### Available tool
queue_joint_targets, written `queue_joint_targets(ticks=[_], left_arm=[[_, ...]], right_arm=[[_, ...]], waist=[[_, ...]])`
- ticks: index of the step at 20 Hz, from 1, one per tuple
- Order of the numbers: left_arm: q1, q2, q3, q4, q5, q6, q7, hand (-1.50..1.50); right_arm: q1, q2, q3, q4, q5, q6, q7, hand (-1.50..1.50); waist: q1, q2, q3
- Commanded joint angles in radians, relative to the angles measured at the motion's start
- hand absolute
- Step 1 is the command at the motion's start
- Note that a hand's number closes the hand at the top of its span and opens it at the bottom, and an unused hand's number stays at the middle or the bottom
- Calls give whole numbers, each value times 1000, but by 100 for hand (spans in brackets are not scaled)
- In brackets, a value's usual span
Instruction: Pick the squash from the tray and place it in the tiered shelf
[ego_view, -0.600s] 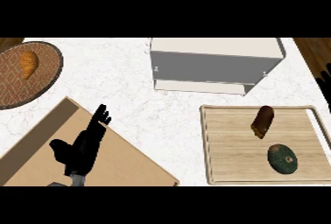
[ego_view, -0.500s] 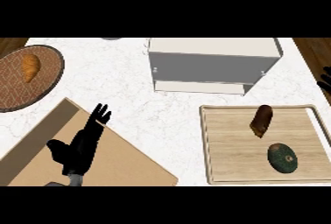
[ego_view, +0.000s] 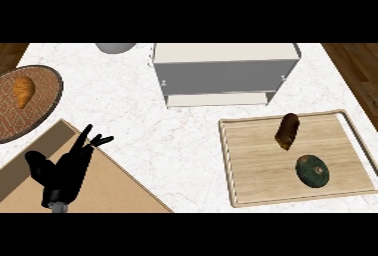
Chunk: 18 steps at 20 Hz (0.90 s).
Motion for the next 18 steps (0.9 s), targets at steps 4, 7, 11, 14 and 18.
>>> queue_joint_targets(ticks=[4, 7, 11, 14, 18], left_arm=[[-20, 64, 32, 88, 7, -27, 107, 0], [-20, 62, 34, 82, -1, -26, 101, 0], [-74, 31, 14, 81, -18, 8, 150, 0], [-65, 47, 16, 60, -11, -17, 162, 0], [-88, 33, 19, 69, -16, -14, 167, 0]], right_arm=[[288, 94, -65, -105, -46, 153, -243, -150], [406, 68, -74, -197, -72, 274, -259, -150], [493, 32, -54, -400, -55, 291, -127, -150], [531, -31, -86, -539, -57, 287, 22, -150], [578, -62, -84, -700, -1, 211, 256, -150]], waist=[[45, 9, -6], [47, 9, -7], [58, 13, -8], [70, 13, -9], [76, 16, -9]])
